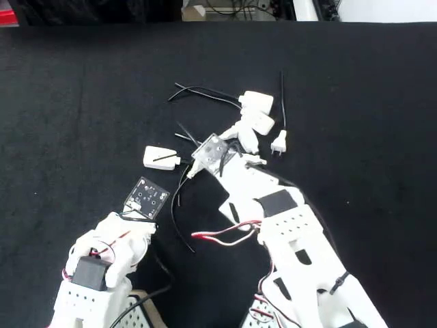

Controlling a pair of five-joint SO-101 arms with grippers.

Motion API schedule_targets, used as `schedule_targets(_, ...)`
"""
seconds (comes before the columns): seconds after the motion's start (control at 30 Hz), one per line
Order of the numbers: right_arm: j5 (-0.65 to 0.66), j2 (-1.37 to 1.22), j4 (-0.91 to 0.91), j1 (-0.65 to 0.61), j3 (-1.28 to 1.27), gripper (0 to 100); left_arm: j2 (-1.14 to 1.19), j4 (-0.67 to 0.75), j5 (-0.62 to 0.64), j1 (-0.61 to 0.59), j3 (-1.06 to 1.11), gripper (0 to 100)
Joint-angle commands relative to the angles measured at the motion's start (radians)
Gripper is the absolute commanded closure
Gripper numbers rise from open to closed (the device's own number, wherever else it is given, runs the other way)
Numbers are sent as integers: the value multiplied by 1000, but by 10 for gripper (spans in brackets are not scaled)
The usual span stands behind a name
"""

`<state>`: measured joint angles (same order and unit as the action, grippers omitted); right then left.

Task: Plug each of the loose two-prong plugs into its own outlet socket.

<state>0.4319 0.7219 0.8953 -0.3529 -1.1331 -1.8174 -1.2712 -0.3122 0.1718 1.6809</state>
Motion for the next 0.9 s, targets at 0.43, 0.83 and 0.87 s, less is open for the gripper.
schedule_targets(0.43, -203, 21, -222, 313, 13, 943, -2, -5, -5, 4, 19, 942)
schedule_targets(0.83, -244, 21, -222, 319, 15, 986, 2, 330, -74, -282, -226, 942)
schedule_targets(0.87, -244, 21, -222, 319, 15, 986, 3, 359, 31, -306, -249, 938)
